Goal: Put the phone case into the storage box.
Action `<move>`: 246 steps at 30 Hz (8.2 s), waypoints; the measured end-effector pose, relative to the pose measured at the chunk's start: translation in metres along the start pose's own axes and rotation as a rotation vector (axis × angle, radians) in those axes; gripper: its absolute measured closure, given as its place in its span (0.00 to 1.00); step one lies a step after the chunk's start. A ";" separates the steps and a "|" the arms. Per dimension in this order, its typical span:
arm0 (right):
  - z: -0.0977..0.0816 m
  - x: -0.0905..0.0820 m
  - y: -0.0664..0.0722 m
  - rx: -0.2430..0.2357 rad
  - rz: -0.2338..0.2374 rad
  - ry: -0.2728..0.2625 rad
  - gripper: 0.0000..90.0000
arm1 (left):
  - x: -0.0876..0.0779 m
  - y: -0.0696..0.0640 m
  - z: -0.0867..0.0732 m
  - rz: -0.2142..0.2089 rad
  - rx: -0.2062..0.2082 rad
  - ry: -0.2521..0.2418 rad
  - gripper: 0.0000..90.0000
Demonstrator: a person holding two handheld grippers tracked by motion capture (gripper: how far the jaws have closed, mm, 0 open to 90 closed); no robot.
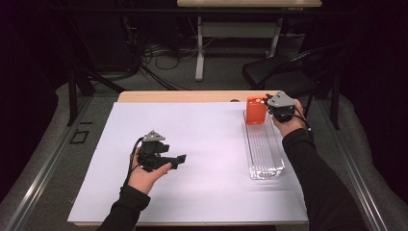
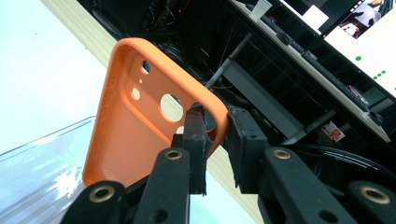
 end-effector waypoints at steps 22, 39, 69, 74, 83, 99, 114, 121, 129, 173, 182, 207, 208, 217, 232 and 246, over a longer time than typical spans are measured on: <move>-0.007 0.006 -0.005 0.165 0.008 0.055 0.67 | 0.002 0.001 -0.002 -0.004 -0.006 0.004 0.23; -0.004 0.001 -0.005 0.246 0.020 0.092 0.50 | 0.003 0.000 -0.002 -0.004 -0.004 0.006 0.23; -0.006 -0.032 -0.001 0.345 0.051 0.118 0.51 | 0.006 0.000 -0.001 -0.009 -0.005 0.021 0.23; -0.002 -0.035 0.001 0.374 0.056 0.127 0.49 | 0.005 -0.001 0.000 -0.014 -0.004 0.019 0.22; 0.005 -0.041 0.003 0.446 0.061 0.139 0.41 | 0.005 -0.002 0.001 -0.022 -0.002 0.022 0.21; 0.008 -0.044 0.003 0.595 0.110 0.174 0.18 | 0.003 0.001 0.002 -0.038 -0.015 0.013 0.17; 0.014 -0.055 0.008 0.706 0.182 0.175 0.10 | 0.002 0.004 0.005 -0.059 0.002 -0.008 0.16; 0.020 -0.059 0.014 0.688 0.222 0.170 0.00 | 0.001 0.004 0.007 -0.062 0.019 -0.003 0.09; 0.024 -0.059 0.022 0.670 0.226 0.185 0.00 | -0.001 0.004 0.007 -0.061 0.046 0.008 0.07; 0.044 -0.127 0.148 0.494 0.382 0.040 0.00 | -0.035 0.017 -0.022 -0.122 0.127 -0.073 0.00; 0.035 -0.135 0.173 0.490 0.399 -0.006 0.00 | -0.036 0.020 -0.036 -0.137 0.098 -0.110 0.00; 0.021 -0.137 0.215 0.457 0.492 -0.061 0.00 | -0.033 0.019 -0.071 -0.124 0.106 -0.134 0.00; 0.021 -0.137 0.216 0.451 0.487 -0.066 0.00 | -0.033 0.019 -0.072 -0.122 0.108 -0.134 0.01; 0.018 -0.135 0.221 0.436 0.490 -0.055 0.00 | -0.031 0.020 -0.078 -0.115 0.106 -0.139 0.00; 0.013 -0.132 0.225 0.431 0.506 -0.050 0.00 | -0.031 0.022 -0.083 -0.106 0.093 -0.137 0.00; 0.011 -0.131 0.228 0.427 0.518 -0.041 0.00 | -0.031 0.024 -0.084 -0.102 0.090 -0.138 0.00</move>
Point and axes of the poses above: each handheld gripper's, and its own axes: x roughly forward along the jaws, z roughly out of its top, y roughly to its left, the point moved 1 cm from there along x, roughly forward along the jaws, and after that the axes turned 6 degrees about z, right-handed, at the moved point
